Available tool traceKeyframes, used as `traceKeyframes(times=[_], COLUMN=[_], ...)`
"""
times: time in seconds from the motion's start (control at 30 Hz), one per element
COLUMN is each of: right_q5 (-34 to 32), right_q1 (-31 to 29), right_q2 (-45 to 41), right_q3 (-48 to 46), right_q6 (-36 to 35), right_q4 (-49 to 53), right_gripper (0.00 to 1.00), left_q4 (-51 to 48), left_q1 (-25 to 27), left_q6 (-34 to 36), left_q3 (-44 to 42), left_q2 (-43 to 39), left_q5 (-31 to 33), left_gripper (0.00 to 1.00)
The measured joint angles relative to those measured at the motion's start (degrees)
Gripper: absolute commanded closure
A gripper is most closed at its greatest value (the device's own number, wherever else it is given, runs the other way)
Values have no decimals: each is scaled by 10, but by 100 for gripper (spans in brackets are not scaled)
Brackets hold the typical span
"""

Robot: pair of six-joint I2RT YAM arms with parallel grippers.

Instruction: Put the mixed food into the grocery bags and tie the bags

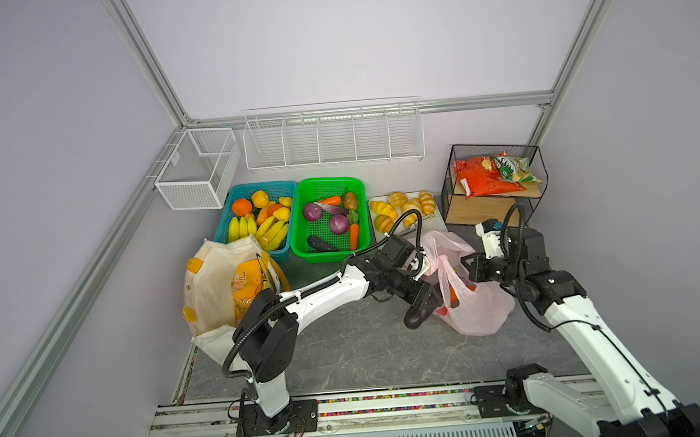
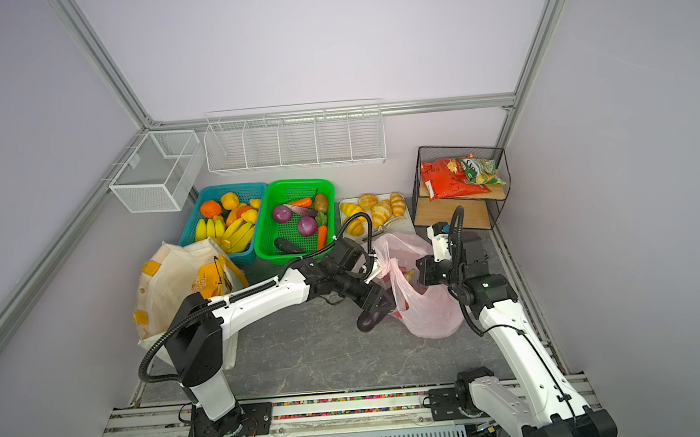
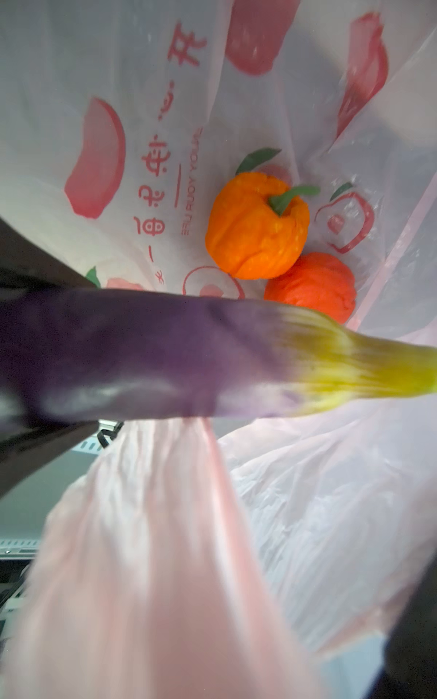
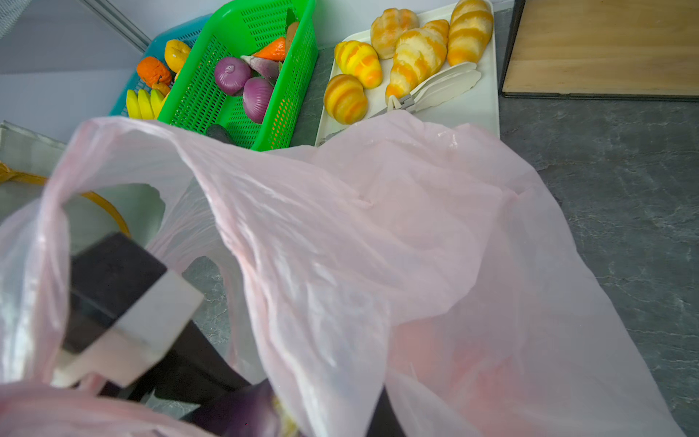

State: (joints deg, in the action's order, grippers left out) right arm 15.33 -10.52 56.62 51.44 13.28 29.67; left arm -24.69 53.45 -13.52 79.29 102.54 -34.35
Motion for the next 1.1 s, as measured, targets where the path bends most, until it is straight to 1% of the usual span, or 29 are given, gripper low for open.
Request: traceKeyframes(times=[0.2,0.27,0.33,0.4,0.53,0.7,0.8,0.93,1.1], right_q5=[28,38,47,54,57,52,41,33,20], right_q1=[0,0,0,0,0,0,0,0,8], right_q2=[15,21,26,31,35,34,32,32,32], right_q3=[0,0,0,0,-1,-8,-22,-28,-32], right_q6=[0,0,0,1,2,4,6,9,13], right_q4=[0,-3,-7,-13,-22,-28,-28,-27,-27], right_gripper=[94,94,94,94,94,94,94,94,94], left_q4=[5,14,21,21,23,16,16,16,18], left_q1=[-14,-14,-14,-13,-8,0,2,2,-1], left_q6=[-28,-36,-39,-37,-14,3,3,3,1], left_q3=[34,49,67,94,130,137,137,125,70], left_q2=[25,38,55,78,116,130,128,118,75], left_q5=[123,151,165,168,165,163,173,189,197], left_gripper=[70,67,63,58,46,34,32,31,31])
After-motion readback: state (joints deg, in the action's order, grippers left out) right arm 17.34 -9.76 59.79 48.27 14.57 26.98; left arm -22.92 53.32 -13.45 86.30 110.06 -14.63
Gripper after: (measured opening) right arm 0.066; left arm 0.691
